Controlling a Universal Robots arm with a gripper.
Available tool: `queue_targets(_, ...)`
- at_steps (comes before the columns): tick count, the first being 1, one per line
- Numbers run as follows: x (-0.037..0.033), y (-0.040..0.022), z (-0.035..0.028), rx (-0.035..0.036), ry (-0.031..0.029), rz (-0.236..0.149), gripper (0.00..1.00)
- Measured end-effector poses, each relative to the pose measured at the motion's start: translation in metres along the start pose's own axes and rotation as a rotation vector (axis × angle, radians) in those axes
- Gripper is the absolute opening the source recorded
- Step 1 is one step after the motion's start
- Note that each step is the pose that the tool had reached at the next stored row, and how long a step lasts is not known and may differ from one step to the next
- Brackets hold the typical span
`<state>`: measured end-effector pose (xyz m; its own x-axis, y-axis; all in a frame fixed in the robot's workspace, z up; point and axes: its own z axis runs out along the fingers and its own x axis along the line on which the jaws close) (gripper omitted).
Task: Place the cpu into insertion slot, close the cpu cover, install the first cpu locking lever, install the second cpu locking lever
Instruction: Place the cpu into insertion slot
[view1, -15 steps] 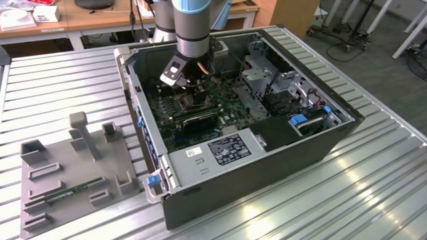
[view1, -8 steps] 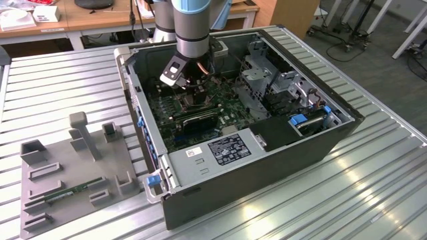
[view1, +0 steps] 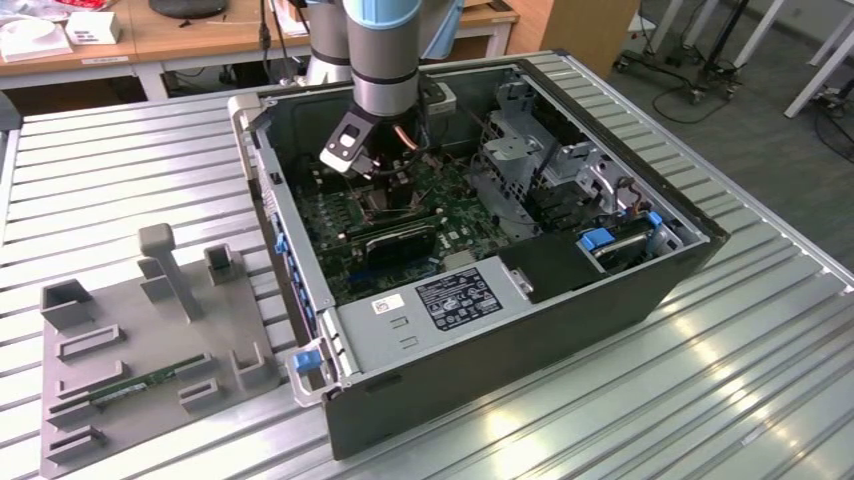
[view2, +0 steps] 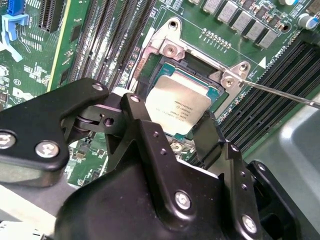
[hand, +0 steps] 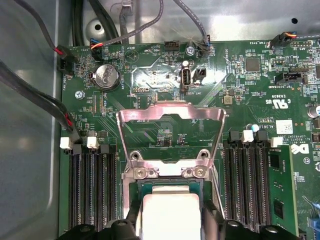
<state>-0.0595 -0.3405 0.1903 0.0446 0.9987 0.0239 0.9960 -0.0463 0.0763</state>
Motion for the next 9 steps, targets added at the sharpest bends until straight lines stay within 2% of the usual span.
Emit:
queue_targets(1,0.0000,0.0000,-0.0001,0.0001,-0.0002,0.000,0.62)
queue_targets(9,-0.0001,0.0001,-0.0018,0.0005,-0.0007,0.000,0.62)
